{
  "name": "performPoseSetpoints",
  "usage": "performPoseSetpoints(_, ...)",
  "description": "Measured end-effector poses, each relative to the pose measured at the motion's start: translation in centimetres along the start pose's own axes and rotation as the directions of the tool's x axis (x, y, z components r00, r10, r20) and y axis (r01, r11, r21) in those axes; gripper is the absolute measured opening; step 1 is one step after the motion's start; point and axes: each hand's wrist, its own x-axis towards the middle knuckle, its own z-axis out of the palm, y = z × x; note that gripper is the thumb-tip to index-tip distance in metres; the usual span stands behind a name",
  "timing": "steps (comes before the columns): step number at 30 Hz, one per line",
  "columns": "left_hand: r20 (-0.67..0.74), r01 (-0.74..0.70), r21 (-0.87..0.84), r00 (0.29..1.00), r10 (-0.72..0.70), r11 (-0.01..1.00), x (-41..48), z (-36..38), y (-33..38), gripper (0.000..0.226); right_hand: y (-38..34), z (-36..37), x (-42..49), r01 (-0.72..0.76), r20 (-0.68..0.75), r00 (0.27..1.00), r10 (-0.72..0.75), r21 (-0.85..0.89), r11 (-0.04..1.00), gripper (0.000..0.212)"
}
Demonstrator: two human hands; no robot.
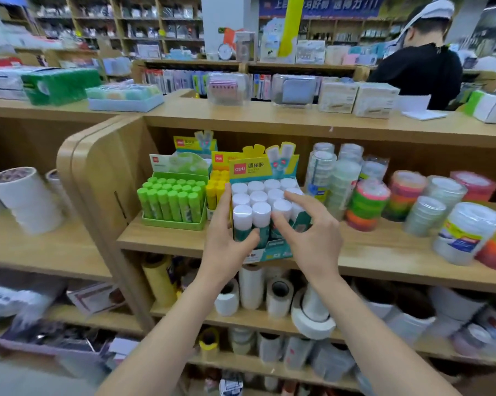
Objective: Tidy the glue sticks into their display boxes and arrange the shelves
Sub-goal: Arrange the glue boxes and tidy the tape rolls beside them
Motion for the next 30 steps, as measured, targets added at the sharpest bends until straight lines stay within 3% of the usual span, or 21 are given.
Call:
performPoseSetpoints(8, -0.032, -0.022, 0.127, 0.999, 0.026, 0.992, 1.7, -1.8, -1.9, 0.098, -1.0, 2.6, 0.5, 0.004, 0.046, 0.999, -0.003, -0.017, 1.0, 0.042)
performPoseSetpoints(14, -0.354, 0.044, 0.421, 0.927, 0.12, 0.906, 0.5, -2.1, -2.5, 0.089, -0.9, 4.0, 1.1, 0.071, 0.21, 0.975, -0.073, 0.018, 0.997, 0.05)
performPoseSetpoints(22, -0.374, 0.105, 0.448, 0.924, 0.079, 0.888, 2.2, -2.6, -2.1, 0.074, -0.5, 5.7, 1.3, 0.048, 0.238, 0.969, -0.059, 0.05, 0.998, 0.06)
performPoseSetpoints(26, -0.407, 0.158, 0.434, 0.913, 0.036, 0.887, 1.9, -1.8, -1.8, 0.079, 0.2, 4.8, 1.2, -0.049, 0.329, 0.944, -0.015, 0.187, 0.981, 0.08)
performPoseSetpoints(28, -0.491, 0.152, 0.45, 0.865, 0.102, 0.88, 0.9, -0.8, -1.0, 0.074, 0.6, 3.4, 0.7, -0.052, 0.333, 0.943, -0.014, 0.188, 0.981, 0.083)
performPoseSetpoints(30, -0.473, 0.018, 0.498, 0.844, 0.254, 0.867, -0.3, 0.9, 0.0, 0.064, 1.1, 1.5, -0.1, -0.007, 0.27, 0.962, -0.042, 0.181, 0.983, 0.074)
